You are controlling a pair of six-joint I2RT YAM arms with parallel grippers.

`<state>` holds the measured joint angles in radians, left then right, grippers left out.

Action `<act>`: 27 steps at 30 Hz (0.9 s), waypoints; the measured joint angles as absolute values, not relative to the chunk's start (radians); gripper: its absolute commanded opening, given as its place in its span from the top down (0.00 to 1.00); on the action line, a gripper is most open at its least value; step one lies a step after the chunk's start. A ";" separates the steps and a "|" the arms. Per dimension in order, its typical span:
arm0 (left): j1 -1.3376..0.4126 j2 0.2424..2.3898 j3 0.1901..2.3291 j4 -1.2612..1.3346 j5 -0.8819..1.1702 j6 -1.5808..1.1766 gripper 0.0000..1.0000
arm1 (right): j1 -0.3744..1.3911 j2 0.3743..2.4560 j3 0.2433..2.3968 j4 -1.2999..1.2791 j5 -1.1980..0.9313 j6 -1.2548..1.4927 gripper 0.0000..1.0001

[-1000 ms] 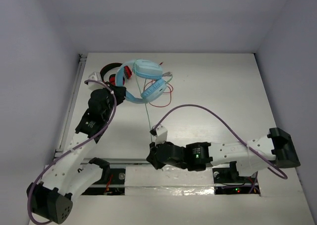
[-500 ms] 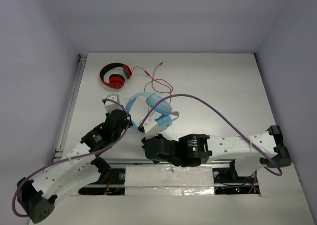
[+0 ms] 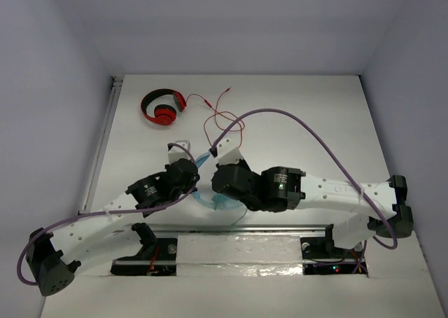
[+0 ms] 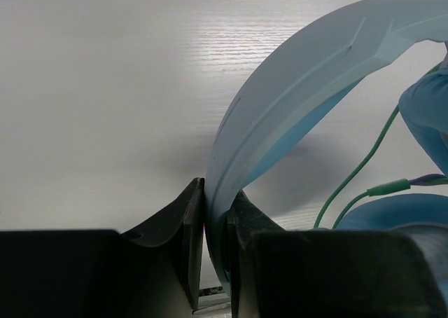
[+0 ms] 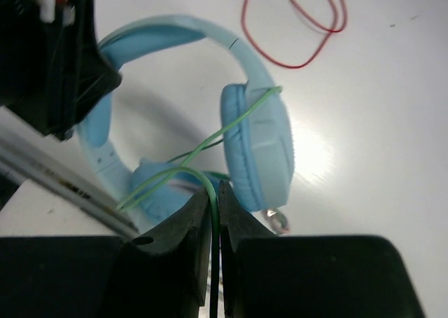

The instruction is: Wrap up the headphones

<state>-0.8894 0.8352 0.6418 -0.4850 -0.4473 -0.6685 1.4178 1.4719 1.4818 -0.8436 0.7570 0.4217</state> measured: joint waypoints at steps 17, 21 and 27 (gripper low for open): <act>-0.897 0.947 0.801 -0.486 -0.273 -0.477 1.00 | 1.249 1.434 1.446 -0.851 0.895 0.311 0.66; -0.897 0.962 0.808 -0.483 -0.247 -0.443 1.00 | 1.200 1.433 1.444 -0.834 0.899 0.282 0.63; -0.897 0.958 0.857 -0.491 -0.241 -0.404 1.00 | 1.139 1.399 1.375 -0.786 0.893 0.271 0.62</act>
